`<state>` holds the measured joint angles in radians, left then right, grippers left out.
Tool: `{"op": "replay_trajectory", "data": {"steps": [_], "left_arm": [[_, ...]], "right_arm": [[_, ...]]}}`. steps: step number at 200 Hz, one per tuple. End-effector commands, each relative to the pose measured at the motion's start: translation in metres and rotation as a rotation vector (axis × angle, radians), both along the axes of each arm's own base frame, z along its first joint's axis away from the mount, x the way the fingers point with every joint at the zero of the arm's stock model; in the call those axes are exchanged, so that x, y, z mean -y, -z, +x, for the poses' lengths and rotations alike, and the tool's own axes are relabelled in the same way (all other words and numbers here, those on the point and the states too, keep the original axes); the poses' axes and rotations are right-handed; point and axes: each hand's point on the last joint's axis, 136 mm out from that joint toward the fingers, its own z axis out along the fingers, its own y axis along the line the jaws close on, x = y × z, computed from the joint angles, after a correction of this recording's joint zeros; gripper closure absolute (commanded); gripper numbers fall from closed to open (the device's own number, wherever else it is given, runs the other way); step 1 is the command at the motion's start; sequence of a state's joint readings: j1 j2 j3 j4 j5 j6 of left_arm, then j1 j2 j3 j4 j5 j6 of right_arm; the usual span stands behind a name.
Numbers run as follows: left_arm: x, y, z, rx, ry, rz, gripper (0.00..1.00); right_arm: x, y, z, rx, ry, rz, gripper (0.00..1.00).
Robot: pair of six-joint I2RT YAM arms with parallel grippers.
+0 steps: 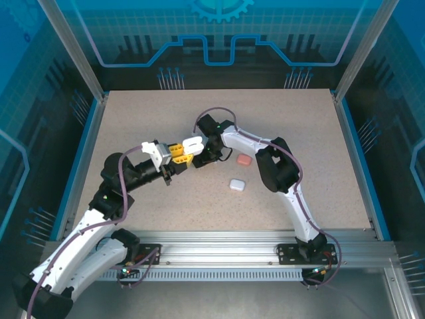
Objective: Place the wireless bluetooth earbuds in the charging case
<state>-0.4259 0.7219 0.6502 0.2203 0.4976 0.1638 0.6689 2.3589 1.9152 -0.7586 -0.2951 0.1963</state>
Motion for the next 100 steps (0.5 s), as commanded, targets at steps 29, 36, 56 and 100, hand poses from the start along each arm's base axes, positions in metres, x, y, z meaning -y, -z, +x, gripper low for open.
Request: {"op": "replay_trajectory", "data": {"steps": [29, 36, 56, 100], "left_arm": [[0.0019, -0.0141, -0.0034, 0.026, 0.015, -0.011, 0.93], [0.0017, -0.0141, -0.0032, 0.026, 0.014, -0.011, 0.93], [0.0019, -0.0135, -0.0028, 0.024, 0.013, -0.010, 0.93], [0.0017, -0.0137, -0.0025, 0.024, 0.011, -0.011, 0.92]], "right_arm": [[-0.0029, 0.0091, -0.0164, -0.059, -0.039, -0.009, 0.62], [-0.0035, 0.0090, -0.0167, -0.061, -0.039, -0.006, 0.63], [-0.0036, 0.0094, -0.0174, -0.063, -0.041, -0.007, 0.64], [-0.0023, 0.0105, -0.0180, -0.064, -0.041, -0.015, 0.65]]}}
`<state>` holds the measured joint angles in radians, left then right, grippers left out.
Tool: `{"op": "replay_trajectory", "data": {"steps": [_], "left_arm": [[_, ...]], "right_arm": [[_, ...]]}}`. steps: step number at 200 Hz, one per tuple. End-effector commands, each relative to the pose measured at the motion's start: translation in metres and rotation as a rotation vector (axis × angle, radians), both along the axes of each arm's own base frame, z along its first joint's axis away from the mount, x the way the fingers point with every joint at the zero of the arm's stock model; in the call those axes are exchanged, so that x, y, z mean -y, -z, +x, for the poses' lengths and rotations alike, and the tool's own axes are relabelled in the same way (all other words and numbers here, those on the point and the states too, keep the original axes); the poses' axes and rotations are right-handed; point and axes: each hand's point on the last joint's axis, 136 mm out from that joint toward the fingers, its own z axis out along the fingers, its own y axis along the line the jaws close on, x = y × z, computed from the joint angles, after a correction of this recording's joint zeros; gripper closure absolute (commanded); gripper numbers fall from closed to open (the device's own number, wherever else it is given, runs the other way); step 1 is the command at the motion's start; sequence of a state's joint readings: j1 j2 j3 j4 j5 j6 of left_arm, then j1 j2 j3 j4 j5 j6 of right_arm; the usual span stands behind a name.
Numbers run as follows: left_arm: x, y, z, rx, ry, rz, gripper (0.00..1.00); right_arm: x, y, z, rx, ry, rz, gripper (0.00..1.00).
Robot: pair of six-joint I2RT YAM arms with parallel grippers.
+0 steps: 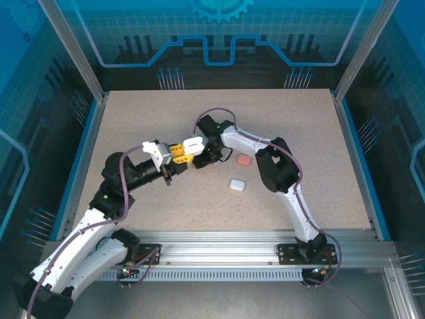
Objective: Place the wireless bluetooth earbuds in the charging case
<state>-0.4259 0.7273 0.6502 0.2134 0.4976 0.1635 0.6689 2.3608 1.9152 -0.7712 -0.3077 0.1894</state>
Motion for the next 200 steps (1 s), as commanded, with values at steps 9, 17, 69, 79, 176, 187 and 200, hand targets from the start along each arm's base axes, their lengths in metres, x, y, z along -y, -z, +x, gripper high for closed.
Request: {"op": "replay_trajectory", "data": {"steps": [9, 17, 69, 79, 176, 187, 200], "left_arm": [[0.001, -0.016, -0.004, 0.034, 0.011, -0.014, 0.92], [0.001, -0.016, -0.003, 0.032, 0.012, -0.014, 0.92], [0.001, -0.016, -0.003, 0.033, 0.011, -0.013, 0.92], [0.001, -0.016, -0.003, 0.034, 0.010, -0.013, 0.92], [0.001, -0.015, -0.003, 0.032, 0.008, -0.012, 0.92], [0.001, -0.015, -0.003, 0.032, 0.009, -0.013, 0.92], [0.001, -0.015, -0.003, 0.032, 0.009, -0.013, 0.92]], "right_arm": [[-0.002, 0.011, -0.015, -0.049, -0.033, -0.022, 0.66], [-0.002, 0.013, -0.015, -0.050, -0.034, -0.025, 0.66], [-0.001, 0.013, -0.015, -0.044, -0.035, -0.035, 0.71], [-0.001, 0.013, -0.015, -0.043, -0.034, -0.034, 0.72], [-0.006, -0.007, -0.008, 0.021, -0.031, 0.002, 0.77], [-0.004, -0.004, -0.008, 0.026, -0.026, -0.001, 0.77], [-0.004, -0.023, -0.004, 0.068, -0.020, 0.027, 0.77]]}}
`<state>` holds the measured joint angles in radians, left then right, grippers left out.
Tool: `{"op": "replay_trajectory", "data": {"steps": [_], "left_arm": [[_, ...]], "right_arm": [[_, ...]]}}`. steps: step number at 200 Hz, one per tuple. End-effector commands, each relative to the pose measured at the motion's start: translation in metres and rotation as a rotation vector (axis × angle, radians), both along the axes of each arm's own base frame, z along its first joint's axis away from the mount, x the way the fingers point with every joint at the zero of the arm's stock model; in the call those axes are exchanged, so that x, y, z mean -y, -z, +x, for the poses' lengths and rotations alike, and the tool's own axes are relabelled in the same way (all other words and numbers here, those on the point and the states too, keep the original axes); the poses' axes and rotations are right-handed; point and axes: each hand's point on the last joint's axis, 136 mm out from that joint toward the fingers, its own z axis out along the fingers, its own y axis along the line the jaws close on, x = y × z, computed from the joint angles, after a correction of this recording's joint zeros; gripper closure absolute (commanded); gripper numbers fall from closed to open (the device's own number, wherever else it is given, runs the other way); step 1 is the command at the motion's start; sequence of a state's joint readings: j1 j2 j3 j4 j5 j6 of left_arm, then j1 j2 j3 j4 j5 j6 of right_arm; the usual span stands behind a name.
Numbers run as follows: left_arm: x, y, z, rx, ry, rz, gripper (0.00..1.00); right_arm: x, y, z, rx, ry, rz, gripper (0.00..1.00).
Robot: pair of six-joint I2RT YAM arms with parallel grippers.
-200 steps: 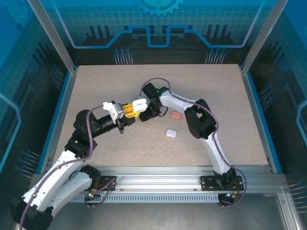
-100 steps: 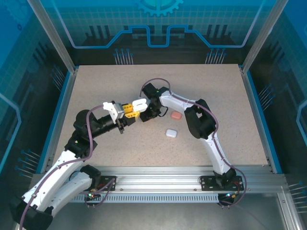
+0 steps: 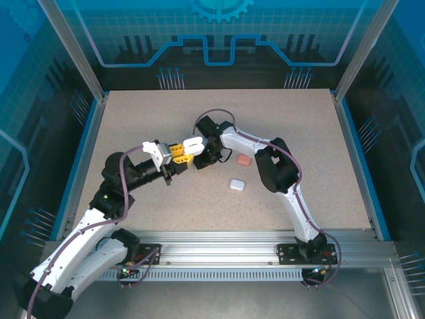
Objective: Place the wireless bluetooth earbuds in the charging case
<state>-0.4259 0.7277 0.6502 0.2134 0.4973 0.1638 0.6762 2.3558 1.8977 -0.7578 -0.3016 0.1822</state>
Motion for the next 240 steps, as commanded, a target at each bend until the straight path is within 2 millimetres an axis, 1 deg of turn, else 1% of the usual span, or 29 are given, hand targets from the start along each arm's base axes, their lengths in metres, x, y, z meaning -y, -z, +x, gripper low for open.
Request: {"op": "replay_trajectory", "data": {"steps": [1, 22, 58, 74, 88, 111, 135, 144, 161, 186, 201, 221, 240], "left_arm": [[0.001, -0.015, -0.003, 0.032, 0.009, -0.014, 0.92], [0.001, -0.018, -0.003, 0.037, 0.009, -0.018, 0.92], [0.003, -0.017, 0.000, 0.029, 0.014, -0.024, 0.92], [0.004, -0.016, 0.001, 0.022, 0.015, -0.026, 0.92], [0.005, -0.017, 0.002, 0.017, 0.020, -0.031, 0.92], [0.008, -0.016, 0.005, 0.001, 0.030, -0.046, 0.92], [0.013, -0.012, 0.010, -0.033, 0.050, -0.060, 0.94], [0.015, -0.011, 0.014, -0.045, 0.053, -0.069, 0.94], [0.020, -0.010, 0.018, -0.064, 0.071, -0.088, 0.95], [0.026, -0.010, 0.026, -0.096, 0.084, -0.116, 0.97], [0.031, -0.008, 0.028, -0.115, 0.099, -0.118, 0.97], [0.038, -0.005, 0.030, -0.136, 0.114, -0.111, 0.98], [0.043, -0.003, 0.031, -0.139, 0.127, -0.110, 0.97]], "right_arm": [[-0.003, -0.026, -0.001, 0.062, -0.007, 0.032, 0.77], [0.001, -0.040, 0.002, 0.112, -0.005, 0.060, 0.78], [0.016, -0.064, 0.003, 0.198, -0.002, 0.080, 0.78], [0.030, -0.076, 0.004, 0.241, 0.009, 0.067, 0.78], [0.047, -0.088, 0.005, 0.279, 0.040, 0.057, 0.78], [0.084, -0.119, 0.005, 0.361, 0.098, 0.055, 0.79], [0.119, -0.162, -0.002, 0.483, 0.132, 0.056, 0.78], [0.130, -0.179, -0.006, 0.536, 0.136, 0.055, 0.79], [0.143, -0.214, -0.015, 0.657, 0.125, 0.063, 0.78], [0.157, -0.261, -0.027, 0.832, 0.127, 0.108, 0.78], [0.160, -0.286, -0.037, 0.929, 0.114, 0.132, 0.78], [0.156, -0.312, -0.053, 1.040, 0.055, 0.156, 0.78], [0.148, -0.331, -0.067, 1.127, -0.008, 0.161, 0.78]]}}
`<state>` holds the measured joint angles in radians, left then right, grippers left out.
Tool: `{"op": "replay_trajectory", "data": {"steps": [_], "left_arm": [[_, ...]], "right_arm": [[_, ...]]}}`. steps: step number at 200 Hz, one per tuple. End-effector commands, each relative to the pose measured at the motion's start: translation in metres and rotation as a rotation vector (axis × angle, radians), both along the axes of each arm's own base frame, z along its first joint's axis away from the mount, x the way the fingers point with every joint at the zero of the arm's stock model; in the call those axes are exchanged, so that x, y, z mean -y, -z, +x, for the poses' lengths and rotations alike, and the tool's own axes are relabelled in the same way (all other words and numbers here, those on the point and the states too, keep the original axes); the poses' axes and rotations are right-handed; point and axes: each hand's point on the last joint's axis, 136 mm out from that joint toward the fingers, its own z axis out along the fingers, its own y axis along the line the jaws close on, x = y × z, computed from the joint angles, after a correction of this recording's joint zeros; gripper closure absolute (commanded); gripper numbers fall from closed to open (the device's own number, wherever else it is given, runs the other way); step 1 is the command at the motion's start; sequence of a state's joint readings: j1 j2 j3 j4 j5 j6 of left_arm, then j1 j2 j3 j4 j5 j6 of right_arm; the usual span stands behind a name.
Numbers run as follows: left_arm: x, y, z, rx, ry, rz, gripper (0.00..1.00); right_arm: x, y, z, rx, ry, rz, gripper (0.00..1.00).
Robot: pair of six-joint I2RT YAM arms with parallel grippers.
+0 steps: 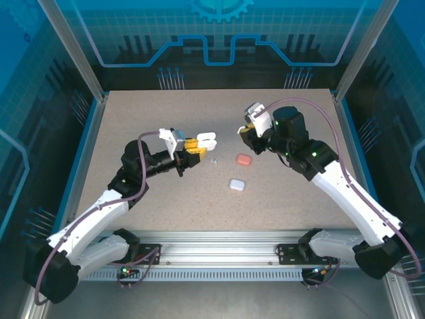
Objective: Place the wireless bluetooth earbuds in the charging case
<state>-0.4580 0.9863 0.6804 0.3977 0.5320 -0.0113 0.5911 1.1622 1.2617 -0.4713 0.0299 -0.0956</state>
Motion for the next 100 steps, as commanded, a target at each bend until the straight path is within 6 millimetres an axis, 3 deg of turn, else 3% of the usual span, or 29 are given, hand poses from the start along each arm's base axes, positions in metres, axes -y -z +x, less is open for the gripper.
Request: {"op": "replay_trajectory", "data": {"steps": [1, 48, 100], "left_arm": [[0.009, -0.025, -0.006, 0.052, 0.050, -0.047, 0.97], [0.018, -0.021, -0.005, 0.040, 0.073, -0.051, 0.98], [0.019, -0.020, -0.006, 0.045, 0.077, -0.052, 0.98]], "right_arm": [[-0.010, -0.022, -0.012, 0.152, -0.058, -0.052, 0.78], [-0.040, -0.049, -0.040, 0.273, -0.178, -0.088, 0.78], [-0.073, -0.051, -0.046, 0.314, -0.240, -0.148, 0.78]]}}
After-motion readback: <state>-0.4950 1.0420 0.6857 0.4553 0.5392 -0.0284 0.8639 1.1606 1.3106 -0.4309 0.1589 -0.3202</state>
